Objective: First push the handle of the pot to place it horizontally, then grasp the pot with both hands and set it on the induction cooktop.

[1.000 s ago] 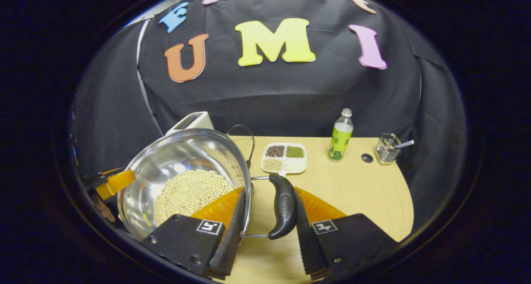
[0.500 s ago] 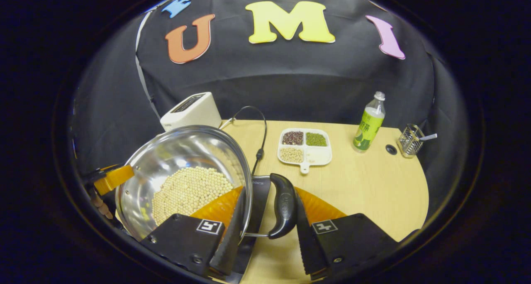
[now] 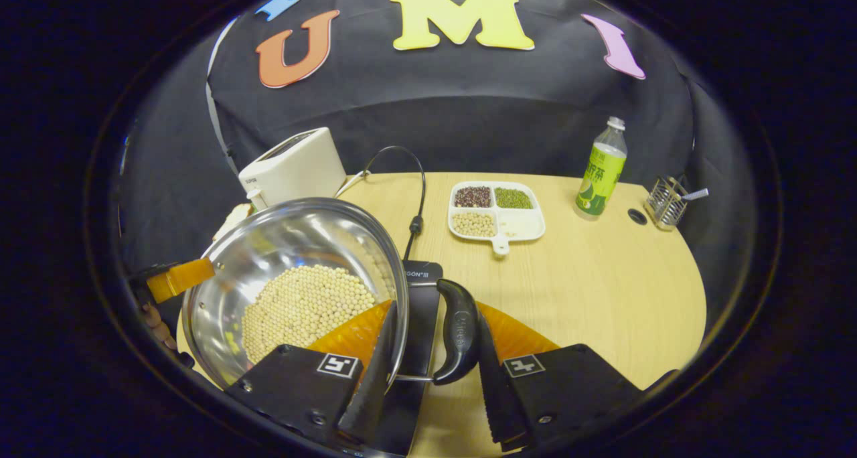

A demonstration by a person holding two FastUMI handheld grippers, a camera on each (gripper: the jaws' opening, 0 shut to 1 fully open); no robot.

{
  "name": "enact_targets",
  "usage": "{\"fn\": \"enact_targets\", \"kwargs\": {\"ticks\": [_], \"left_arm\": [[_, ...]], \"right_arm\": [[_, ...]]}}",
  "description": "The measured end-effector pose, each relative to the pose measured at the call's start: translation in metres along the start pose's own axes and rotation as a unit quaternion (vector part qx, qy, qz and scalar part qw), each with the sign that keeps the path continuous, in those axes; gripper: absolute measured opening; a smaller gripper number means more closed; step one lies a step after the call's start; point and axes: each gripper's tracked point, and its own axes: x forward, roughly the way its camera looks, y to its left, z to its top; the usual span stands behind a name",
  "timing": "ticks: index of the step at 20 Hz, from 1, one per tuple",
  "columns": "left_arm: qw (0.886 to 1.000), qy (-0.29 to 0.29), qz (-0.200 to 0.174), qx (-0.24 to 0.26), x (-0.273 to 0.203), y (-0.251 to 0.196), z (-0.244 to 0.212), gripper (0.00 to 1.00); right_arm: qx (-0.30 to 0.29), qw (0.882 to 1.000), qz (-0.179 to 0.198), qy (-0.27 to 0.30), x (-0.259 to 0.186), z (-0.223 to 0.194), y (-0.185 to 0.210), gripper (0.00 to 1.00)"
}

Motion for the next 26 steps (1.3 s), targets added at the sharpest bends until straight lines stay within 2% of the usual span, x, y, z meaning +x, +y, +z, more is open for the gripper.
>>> {"fn": "enact_targets", "kwargs": {"ticks": [3, 9, 10, 11, 17, 22, 25, 26], "left_arm": [[1.000, -0.013, -0.002, 0.012, -0.003, 0.002, -0.002, 0.56], [1.000, -0.010, -0.003, 0.003, -0.002, 0.002, -0.002, 0.55], [1.000, -0.010, -0.003, 0.004, -0.002, 0.002, -0.002, 0.46], [1.000, -0.011, -0.004, 0.002, -0.003, 0.002, -0.002, 0.55], [1.000, -0.013, -0.002, -0.003, -0.006, 0.003, -0.002, 0.62], [0.997, -0.036, -0.024, -0.068, -0.010, 0.004, 0.006, 0.63], [0.996, -0.064, -0.008, -0.067, -0.021, 0.013, 0.014, 0.64], [0.995, -0.079, 0.001, -0.062, -0.028, 0.016, 0.020, 0.71]], "right_arm": [[0.001, 1.000, 0.002, -0.001, 0.002, -0.002, 0.000, 0.63], [-0.003, 1.000, 0.001, -0.005, 0.003, -0.003, -0.002, 0.64], [-0.003, 1.000, 0.000, -0.007, 0.003, -0.002, -0.002, 0.64], [-0.003, 1.000, 0.000, -0.008, 0.003, -0.002, -0.002, 0.64], [0.001, 1.000, 0.008, -0.026, 0.006, 0.004, -0.004, 0.68], [0.010, 0.998, 0.012, -0.067, -0.003, 0.011, -0.007, 0.70], [0.025, 0.994, 0.013, -0.103, -0.025, 0.022, -0.013, 0.73], [0.029, 0.992, 0.010, -0.119, -0.035, 0.026, -0.017, 0.75]]}}
